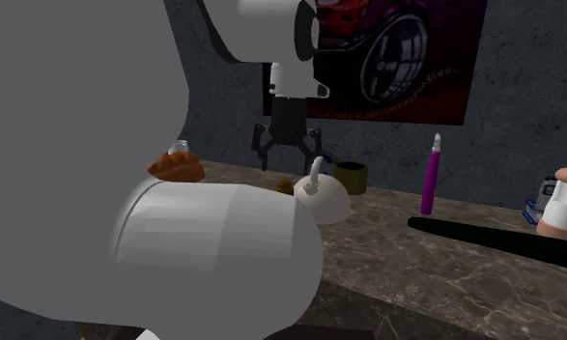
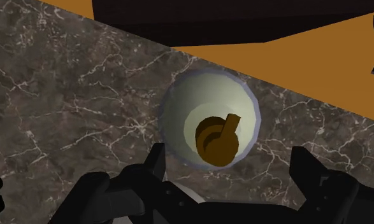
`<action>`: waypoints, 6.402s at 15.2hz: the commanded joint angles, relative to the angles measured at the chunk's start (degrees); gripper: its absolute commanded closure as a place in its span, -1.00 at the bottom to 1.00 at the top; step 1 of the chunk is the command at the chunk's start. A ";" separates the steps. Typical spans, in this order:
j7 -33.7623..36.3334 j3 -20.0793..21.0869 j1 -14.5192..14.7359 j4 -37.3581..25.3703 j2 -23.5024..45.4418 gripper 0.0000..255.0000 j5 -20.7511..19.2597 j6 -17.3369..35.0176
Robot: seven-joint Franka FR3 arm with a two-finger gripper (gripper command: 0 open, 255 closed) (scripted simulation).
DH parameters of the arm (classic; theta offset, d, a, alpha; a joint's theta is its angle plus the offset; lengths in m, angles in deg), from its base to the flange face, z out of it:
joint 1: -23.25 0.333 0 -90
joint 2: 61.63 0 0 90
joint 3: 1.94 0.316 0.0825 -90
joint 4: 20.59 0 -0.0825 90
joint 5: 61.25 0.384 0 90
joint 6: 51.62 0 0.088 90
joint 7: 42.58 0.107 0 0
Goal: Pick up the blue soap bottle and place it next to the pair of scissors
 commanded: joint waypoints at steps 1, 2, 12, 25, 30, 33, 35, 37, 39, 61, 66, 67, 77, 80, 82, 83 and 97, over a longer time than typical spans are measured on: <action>-0.52 -0.41 0.08 0.09 2.47 -1.00 0.15 2.42; -0.55 -0.44 0.09 0.66 2.74 -1.00 0.19 3.26; -0.77 -0.62 0.23 3.67 4.52 -1.00 0.42 8.03; -0.77 -0.62 0.22 3.67 4.51 1.00 0.41 8.02; -0.38 -0.32 0.15 1.26 2.59 1.00 0.21 3.71; -0.18 -0.15 0.13 -0.32 1.62 1.00 0.14 1.17; -0.06 -0.04 0.12 -1.44 1.06 1.00 0.11 -0.50; 0.05 0.06 0.12 -2.60 0.56 1.00 0.09 -2.15; 0.15 0.16 0.12 -3.80 0.12 1.00 0.08 -3.79; 0.90 0.97 0.42 -19.82 -1.05 1.00 0.37 -20.97; 0.99 1.06 0.52 -24.20 -0.46 1.00 0.51 -24.75; 1.00 1.08 0.54 -25.12 -0.30 1.00 0.54 -25.51; -7.51 -5.07 -2.13 -29.71 1.05 1.00 -2.23 -28.71; -11.93 -8.28 -3.41 -31.27 2.30 1.00 -3.41 -28.92; -14.95 -10.46 -4.22 -32.63 3.46 1.00 -4.04 -29.02; -16.48 -11.58 -4.59 -33.40 4.14 1.00 -4.29 -29.06; -36.46 -25.48 -9.64 -45.80 17.89 1.00 -2.34 -28.24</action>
